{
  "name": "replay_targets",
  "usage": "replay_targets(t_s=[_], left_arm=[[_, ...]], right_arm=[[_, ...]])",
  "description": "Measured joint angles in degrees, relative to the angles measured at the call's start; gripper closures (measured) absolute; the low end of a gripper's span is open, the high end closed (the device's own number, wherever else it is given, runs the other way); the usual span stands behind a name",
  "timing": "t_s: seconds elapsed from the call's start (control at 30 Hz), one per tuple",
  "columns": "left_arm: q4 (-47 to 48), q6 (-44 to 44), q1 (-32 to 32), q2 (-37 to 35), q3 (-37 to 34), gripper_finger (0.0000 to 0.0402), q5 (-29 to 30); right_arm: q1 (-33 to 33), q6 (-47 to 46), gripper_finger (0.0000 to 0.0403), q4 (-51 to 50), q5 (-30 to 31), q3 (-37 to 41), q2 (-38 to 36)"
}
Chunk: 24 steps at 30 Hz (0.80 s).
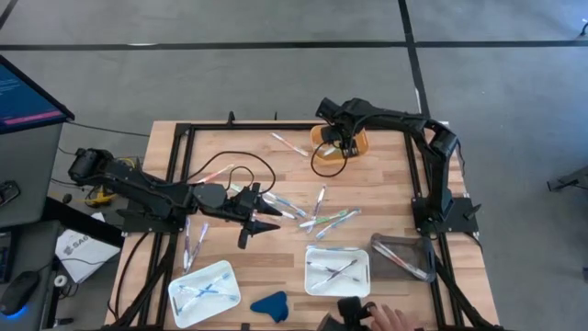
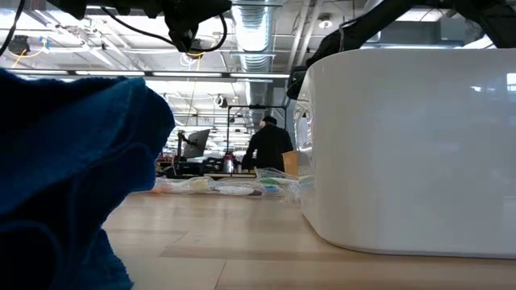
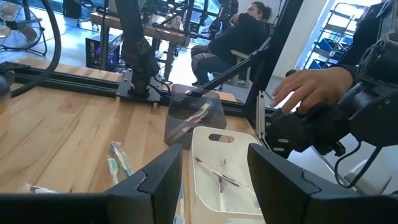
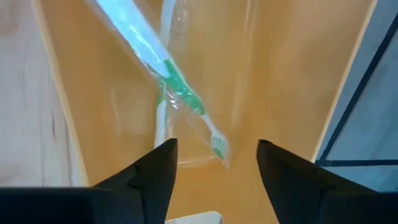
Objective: Pick & Place Toothbrushes
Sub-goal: Put the orange toothbrush into the black bin
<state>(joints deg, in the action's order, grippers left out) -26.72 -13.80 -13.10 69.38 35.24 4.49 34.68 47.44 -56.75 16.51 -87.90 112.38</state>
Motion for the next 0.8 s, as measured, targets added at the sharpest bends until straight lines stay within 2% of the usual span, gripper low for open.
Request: replay_targets(t_s=[0.3, 0.63, 0.8], left_arm=[[-0.59, 1.51, 1.09, 0.0, 0.0, 0.0225, 0.0], [-0.81, 1.53, 4.28, 0.0, 0.0, 0.0225, -0.2], [-1.62, 4.17, 7.01, 0.0, 0.0, 0.0225, -0.17]], right_arm=[[-1.25, -1.22, 0.0193, -2.06, 1.77, 0.02, -1.93], [-2.94, -12.77, 0.0235, -4.93, 1.49, 0.02, -9.04], [-4.4, -19.49, 0.0267, -5.4, -3.54, 0.02, -13.92]])
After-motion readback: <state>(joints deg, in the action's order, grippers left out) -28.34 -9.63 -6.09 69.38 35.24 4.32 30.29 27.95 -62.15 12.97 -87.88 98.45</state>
